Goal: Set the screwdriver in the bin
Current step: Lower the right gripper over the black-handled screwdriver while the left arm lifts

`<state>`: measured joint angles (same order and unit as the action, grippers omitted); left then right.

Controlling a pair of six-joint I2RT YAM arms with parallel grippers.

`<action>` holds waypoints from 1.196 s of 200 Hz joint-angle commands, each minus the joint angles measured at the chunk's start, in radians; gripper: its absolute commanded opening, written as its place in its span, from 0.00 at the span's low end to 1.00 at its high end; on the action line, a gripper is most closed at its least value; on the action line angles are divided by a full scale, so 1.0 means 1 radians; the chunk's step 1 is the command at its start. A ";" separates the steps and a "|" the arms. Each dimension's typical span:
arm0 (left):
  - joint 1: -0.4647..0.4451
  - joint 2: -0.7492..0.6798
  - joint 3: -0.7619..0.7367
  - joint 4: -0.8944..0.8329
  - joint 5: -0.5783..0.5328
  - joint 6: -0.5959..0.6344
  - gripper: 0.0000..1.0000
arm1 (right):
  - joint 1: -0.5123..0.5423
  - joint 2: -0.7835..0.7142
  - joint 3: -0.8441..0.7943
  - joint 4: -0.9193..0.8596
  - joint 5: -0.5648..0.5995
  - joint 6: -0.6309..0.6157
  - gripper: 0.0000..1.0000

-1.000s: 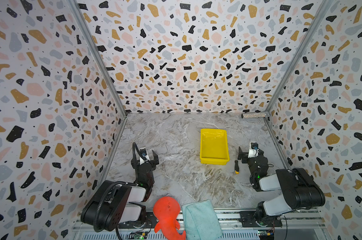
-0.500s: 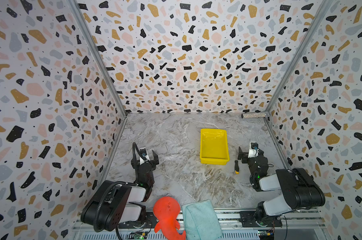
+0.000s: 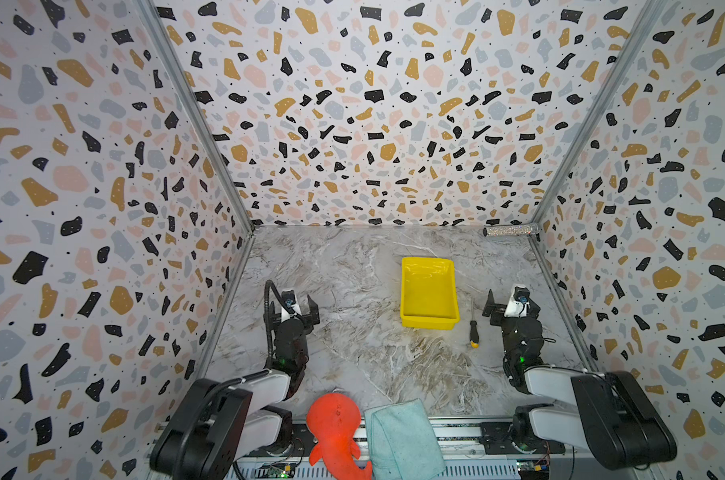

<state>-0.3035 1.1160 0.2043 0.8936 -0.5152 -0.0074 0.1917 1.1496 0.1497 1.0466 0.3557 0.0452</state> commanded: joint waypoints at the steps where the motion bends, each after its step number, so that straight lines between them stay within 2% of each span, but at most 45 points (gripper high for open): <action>1: -0.100 -0.168 0.117 -0.293 -0.056 -0.052 1.00 | 0.094 -0.182 0.123 -0.427 0.154 0.077 0.99; 8: -0.116 -0.219 0.166 -0.429 -0.085 -0.181 1.00 | 0.116 -0.243 0.172 -0.591 0.149 0.155 0.99; 20: -0.116 -0.275 0.234 -0.653 -0.029 -0.350 1.00 | 0.117 -0.320 0.242 -0.876 0.108 0.371 0.99; 30: -0.117 -0.305 0.256 -0.782 0.044 -0.408 1.00 | 0.114 -0.365 0.246 -1.100 0.095 0.573 0.99; 38: -0.117 -0.321 0.236 -0.820 0.096 -0.441 1.00 | 0.107 -0.398 0.205 -1.160 0.078 0.641 0.99; 49: -0.117 -0.333 0.183 -0.845 0.113 -0.461 1.00 | 0.083 -0.440 0.143 -1.165 -0.010 0.614 0.99; 62: -0.110 -0.336 0.178 -0.901 0.030 -0.537 1.00 | 0.085 -0.506 0.125 -1.168 -0.059 0.598 0.99; 86: -0.108 -0.325 0.174 -0.916 -0.066 -0.591 1.00 | 0.107 -0.632 0.049 -1.084 -0.052 0.579 0.99; 108: -0.107 -0.304 0.201 -0.989 -0.094 -0.629 1.00 | 0.107 -0.645 0.045 -1.092 -0.042 0.584 0.99; 141: -0.100 -0.313 0.212 -1.100 -0.213 -0.713 1.00 | 0.107 -0.546 0.063 -1.056 -0.057 0.578 0.99; 163: -0.088 -0.333 0.206 -1.134 -0.244 -0.754 1.00 | 0.107 -0.440 0.095 -1.047 -0.065 0.578 0.99; 239: -0.086 -0.345 0.136 -0.999 -0.106 -0.715 0.98 | 0.150 -0.182 0.179 -0.998 -0.144 0.513 0.75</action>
<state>-0.3935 0.7639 0.3580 -0.1638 -0.6571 -0.7284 0.3195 0.9234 0.2783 0.0254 0.2379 0.5888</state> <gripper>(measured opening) 0.991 0.770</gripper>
